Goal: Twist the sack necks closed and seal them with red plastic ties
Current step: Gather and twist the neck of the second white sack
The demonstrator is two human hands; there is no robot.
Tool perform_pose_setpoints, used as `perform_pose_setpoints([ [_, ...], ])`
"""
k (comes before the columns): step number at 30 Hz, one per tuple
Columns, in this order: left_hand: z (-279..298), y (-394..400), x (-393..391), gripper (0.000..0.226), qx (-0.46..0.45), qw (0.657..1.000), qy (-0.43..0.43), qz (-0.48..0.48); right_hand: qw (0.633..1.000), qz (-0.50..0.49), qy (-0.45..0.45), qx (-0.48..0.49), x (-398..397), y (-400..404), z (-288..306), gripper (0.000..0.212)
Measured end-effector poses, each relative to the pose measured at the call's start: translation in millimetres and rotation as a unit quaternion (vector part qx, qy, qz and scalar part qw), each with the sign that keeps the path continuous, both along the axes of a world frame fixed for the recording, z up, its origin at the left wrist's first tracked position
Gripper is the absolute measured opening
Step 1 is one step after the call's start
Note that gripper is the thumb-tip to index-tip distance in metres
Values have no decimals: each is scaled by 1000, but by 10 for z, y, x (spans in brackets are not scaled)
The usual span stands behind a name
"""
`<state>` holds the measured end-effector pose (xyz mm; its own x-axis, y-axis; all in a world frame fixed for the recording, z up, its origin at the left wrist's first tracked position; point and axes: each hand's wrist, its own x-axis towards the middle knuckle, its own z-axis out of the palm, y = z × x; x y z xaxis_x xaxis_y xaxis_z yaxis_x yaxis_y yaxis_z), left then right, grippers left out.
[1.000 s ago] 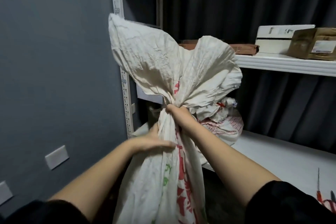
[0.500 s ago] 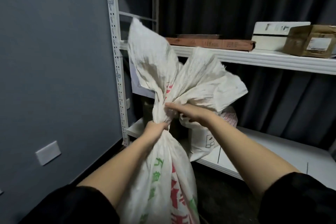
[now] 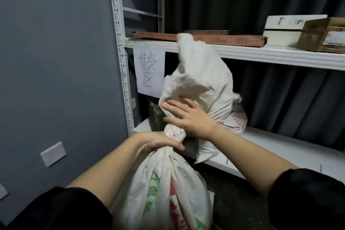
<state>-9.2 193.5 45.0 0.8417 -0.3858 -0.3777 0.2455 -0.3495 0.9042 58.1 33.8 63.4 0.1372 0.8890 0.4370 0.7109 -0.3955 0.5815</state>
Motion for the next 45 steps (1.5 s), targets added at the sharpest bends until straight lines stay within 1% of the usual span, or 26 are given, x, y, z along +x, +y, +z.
perform_pose_setpoints([
  [1,7,-15,7,28,32,999,-14,1,1000,19,0,-13,59,24,16,27],
  [2,10,-29,24,36,89,995,-41,6,999,26,11,-26,108,36,42,15],
  [3,-10,-29,62,47,161,984,-76,20,998,16,42,-43,136,43,73,12],
  [4,-32,-38,91,52,216,970,-107,41,995,-3,87,-55,133,44,103,14],
  [6,-86,-78,112,45,229,955,-167,91,978,-64,188,-63,51,31,177,18],
  [8,-130,-123,84,49,256,931,-227,128,948,-163,267,-66,-39,19,202,26],
  [9,-139,-148,50,52,307,904,-264,135,924,-208,316,-66,-83,14,202,31],
  [11,-169,-197,-4,54,428,821,-354,135,856,-240,456,-40,-77,9,148,44],
  [14,-240,-269,-35,56,517,713,-463,104,737,-255,626,-21,-13,-35,75,51],
  [16,-301,-254,-2,65,565,644,-510,83,676,-250,693,-2,-10,-82,26,50],
  [18,-289,-263,-31,74,580,613,-533,61,662,-250,707,9,-37,-122,-32,59],
  [20,-295,-288,-28,67,584,605,-541,24,675,-263,690,3,-32,-164,-77,73],
  [21,-310,-300,-9,62,587,611,-530,12,678,-265,686,4,-36,-186,-83,80],
  [22,-295,-312,-1,60,573,635,-518,13,679,-264,685,10,-29,-209,-76,88],
  [24,-252,-308,23,63,582,649,-488,35,694,-257,673,22,-33,-266,-8,98],
  [26,-223,-321,33,62,567,685,-453,62,740,-252,622,44,-55,-307,87,93],
  [28,-220,-324,102,56,528,741,-402,100,832,-270,481,63,-168,-291,162,75],
  [30,-209,-307,198,59,488,798,-329,130,925,-262,258,95,-342,-216,123,53],
  [31,-229,-270,252,62,459,828,-289,138,949,-230,176,121,-450,-166,53,52],
  [32,-277,-219,323,62,429,855,-256,141,964,-187,129,141,-544,-121,-53,53],
  [34,-313,-113,389,49,342,904,-213,143,978,-117,97,140,-715,-64,-308,51],
  [37,-267,-72,298,35,205,957,-159,127,987,-96,61,111,-795,-114,-691,54],
  [39,-207,-111,210,36,111,976,-127,140,988,-111,36,98,-702,-222,-812,64],
  [41,-196,-158,141,37,57,984,-113,123,988,-118,23,96,-540,-322,-780,75],
  [43,-233,-169,119,55,52,990,-108,71,990,-116,13,83,-368,-420,-636,79],
  [45,-229,-175,88,59,46,993,-108,23,991,-127,3,31,-237,-498,-470,90],
])
